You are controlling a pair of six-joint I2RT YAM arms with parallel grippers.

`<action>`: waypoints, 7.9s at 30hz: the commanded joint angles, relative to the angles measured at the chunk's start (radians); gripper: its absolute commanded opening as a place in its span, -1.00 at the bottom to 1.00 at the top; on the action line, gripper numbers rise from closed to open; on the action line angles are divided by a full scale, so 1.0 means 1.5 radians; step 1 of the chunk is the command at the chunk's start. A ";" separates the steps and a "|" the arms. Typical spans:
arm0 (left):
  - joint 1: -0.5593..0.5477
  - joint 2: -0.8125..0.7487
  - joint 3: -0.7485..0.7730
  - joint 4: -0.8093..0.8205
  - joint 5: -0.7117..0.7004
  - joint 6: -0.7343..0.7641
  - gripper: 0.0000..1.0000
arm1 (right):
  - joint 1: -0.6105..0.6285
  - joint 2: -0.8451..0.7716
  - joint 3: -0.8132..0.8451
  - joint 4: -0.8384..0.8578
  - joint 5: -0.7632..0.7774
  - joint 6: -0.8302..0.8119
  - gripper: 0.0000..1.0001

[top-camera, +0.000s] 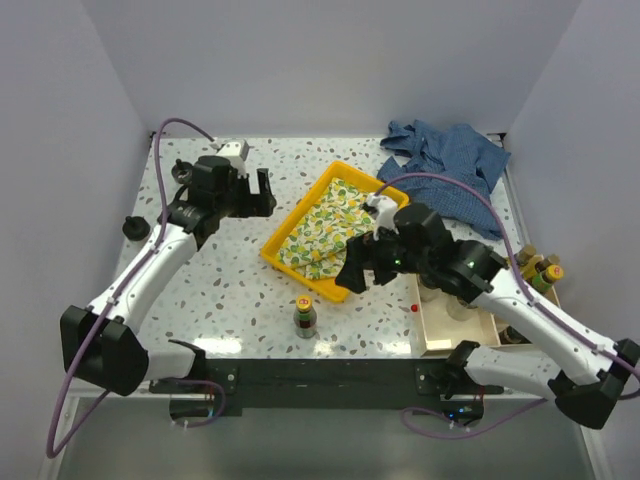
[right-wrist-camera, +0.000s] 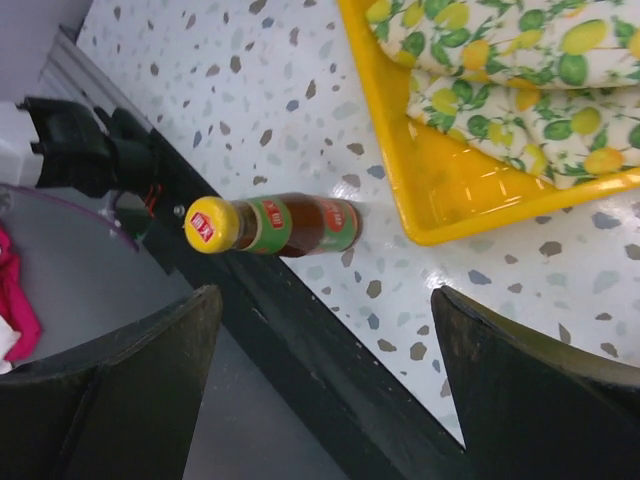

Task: Organize the condiment bottles
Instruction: Pick up the bottle from the center of the board, then place the bottle in the storage box, then move the bottle to the corner of the board.

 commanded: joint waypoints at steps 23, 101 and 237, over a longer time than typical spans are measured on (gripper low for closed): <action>0.019 -0.086 -0.128 0.104 -0.054 0.097 1.00 | 0.362 0.223 0.016 0.196 0.393 0.003 0.41; 0.013 -0.069 -0.129 0.101 -0.061 0.107 1.00 | -0.329 -0.039 0.126 -0.263 0.889 0.204 -1.00; 0.254 0.020 -0.128 -0.072 -0.245 -0.102 -0.32 | -0.480 -0.127 0.079 0.012 -0.018 -0.063 0.97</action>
